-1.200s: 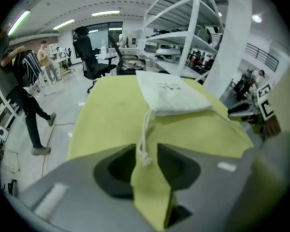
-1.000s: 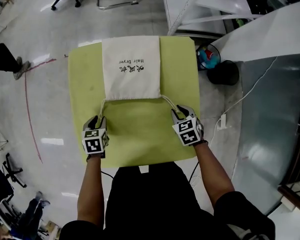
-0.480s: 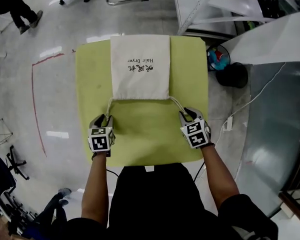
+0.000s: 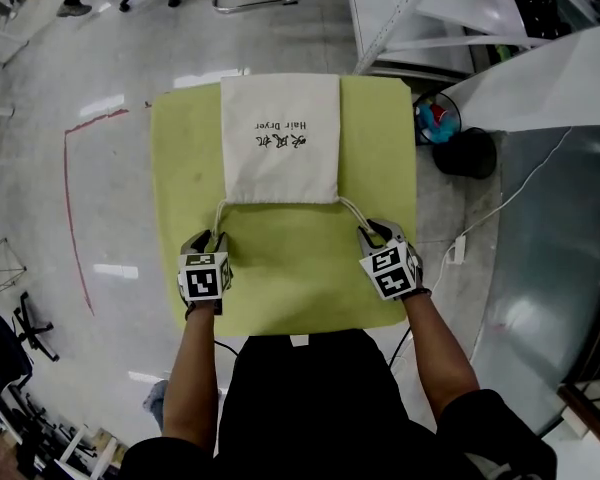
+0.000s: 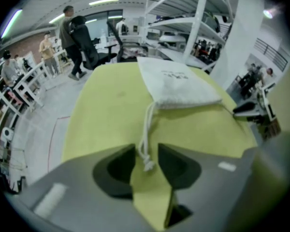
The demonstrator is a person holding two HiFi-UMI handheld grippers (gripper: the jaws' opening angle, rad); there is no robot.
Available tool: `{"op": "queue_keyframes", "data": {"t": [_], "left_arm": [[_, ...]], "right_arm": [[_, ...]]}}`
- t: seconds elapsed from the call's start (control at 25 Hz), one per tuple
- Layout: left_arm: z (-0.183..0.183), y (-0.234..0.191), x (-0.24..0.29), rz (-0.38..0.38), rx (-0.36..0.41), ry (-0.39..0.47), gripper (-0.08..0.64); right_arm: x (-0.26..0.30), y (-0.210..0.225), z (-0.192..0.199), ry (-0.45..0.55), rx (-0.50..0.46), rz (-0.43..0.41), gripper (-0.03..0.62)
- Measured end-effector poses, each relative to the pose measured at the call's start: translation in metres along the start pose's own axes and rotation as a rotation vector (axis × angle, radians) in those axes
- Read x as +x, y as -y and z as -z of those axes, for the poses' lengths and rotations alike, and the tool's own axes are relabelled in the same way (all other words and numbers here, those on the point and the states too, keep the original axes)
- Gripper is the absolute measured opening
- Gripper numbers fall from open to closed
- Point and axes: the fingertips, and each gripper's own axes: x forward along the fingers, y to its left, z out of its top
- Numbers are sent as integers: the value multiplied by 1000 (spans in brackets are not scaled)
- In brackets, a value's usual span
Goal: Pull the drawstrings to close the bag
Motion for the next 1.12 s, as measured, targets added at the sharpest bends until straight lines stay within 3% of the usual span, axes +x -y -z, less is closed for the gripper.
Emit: {"op": "queue_keyframes", "data": {"t": [0.16,0.6,0.92,1.12], "left_arm": [[-1,-3,0,-12,-15,-6,123],[-1,4,3,-42,34,-11,37],[-1,2,-7,-96,110,8,23],[2,-17,-22,-163,152,36,21]], "right_arm": [[-1,0,-1,-4,14,-4,81],[2,0,0,-42,56,-9,57],[-4,-3,3,-104,-57,84,12],[-21,8,0,-74,-182,215,12]]}}
